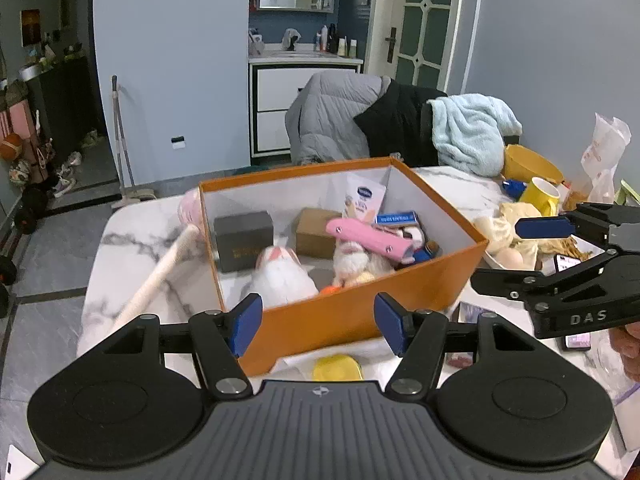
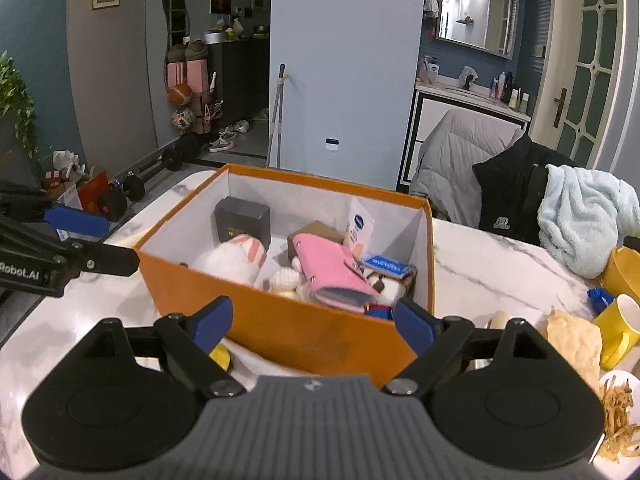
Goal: Organize objects
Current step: 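Withdraw both tools from the box toward the yellow tape measure and picture card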
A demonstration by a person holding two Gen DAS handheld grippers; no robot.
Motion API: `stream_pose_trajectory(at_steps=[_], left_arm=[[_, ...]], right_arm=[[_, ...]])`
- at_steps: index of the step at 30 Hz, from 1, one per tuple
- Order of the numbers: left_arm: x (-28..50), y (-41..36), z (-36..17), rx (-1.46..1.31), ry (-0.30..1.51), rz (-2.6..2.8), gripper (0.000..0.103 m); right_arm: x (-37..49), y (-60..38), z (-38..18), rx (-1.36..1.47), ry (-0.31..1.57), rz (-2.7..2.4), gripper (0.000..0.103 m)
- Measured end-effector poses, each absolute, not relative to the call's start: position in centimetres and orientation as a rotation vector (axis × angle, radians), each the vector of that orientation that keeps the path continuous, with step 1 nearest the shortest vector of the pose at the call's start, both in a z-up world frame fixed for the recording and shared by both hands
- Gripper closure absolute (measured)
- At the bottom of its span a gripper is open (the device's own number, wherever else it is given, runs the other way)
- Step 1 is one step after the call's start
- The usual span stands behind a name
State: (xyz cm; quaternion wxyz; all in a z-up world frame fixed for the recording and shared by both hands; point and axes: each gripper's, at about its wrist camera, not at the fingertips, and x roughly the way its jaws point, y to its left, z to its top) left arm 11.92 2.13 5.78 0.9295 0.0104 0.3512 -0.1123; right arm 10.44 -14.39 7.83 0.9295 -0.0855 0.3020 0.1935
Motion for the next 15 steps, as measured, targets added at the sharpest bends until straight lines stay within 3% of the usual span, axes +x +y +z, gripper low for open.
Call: stream_pose_trajectory(at_steps=[15], left_arm=[[10.9, 0.8, -1.9, 0.071, 0.868, -0.285, 0.023]], right_arm=[[8.1, -14.8, -0.4, -0.2, 0.846, 0.474, 0.013]])
